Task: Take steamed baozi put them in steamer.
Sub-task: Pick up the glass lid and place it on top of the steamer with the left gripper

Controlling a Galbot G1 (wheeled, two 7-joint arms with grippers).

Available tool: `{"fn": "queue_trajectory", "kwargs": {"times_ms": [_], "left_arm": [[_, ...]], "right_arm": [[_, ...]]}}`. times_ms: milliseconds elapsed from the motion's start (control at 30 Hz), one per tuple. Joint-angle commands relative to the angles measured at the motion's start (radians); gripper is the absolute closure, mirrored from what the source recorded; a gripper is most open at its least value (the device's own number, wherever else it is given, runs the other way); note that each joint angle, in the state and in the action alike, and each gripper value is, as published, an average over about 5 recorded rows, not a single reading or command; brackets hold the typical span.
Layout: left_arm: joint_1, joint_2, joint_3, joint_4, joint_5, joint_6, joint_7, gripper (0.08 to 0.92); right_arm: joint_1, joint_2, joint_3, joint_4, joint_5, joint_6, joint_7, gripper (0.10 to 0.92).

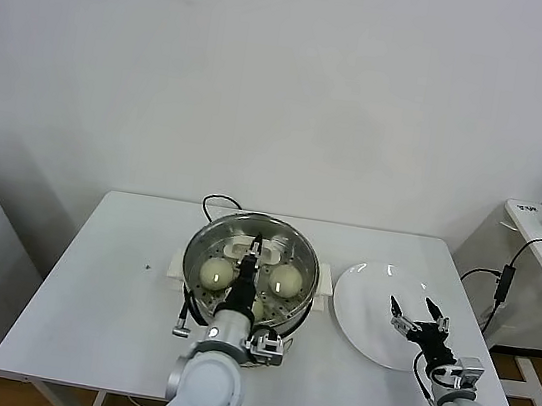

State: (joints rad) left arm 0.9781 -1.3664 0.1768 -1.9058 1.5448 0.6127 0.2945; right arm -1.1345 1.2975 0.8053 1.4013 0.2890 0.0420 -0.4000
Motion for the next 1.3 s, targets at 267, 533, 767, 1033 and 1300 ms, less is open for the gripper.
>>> {"fn": "queue_trajectory", "kwargs": {"times_ms": [267,533,767,1033,1300], "left_arm": [[0.0,-0.046,-0.01,0.053,0.015,0.001,-0.01,0.887],[0.012,-0.047,-0.018,0.053,0.006,0.003,-0.016,0.887],[0.015,-0.045,-0.022,0.068,-0.015,0.011,-0.041,0.887],[0.044,-0.017,-0.036,0.009,-0.08,0.006,-0.05,0.78],[0.17,0.11,-0.115,-0.327,-0.423,-0.068,0.054,0.555]], "right_arm": [[-0.001,0.0,0.002,-0.005,-0.002,0.003,-0.006,0.203],[-0.002,0.003,0.002,-0.004,-0.005,0.004,-0.008,0.203],[-0.006,0.005,0.003,0.003,-0.006,0.005,-0.009,0.203],[-0.012,0.005,0.008,0.006,-0.005,0.006,-0.013,0.203],[-0.012,0.001,0.01,0.008,0.0,0.005,-0.015,0.203]]}}
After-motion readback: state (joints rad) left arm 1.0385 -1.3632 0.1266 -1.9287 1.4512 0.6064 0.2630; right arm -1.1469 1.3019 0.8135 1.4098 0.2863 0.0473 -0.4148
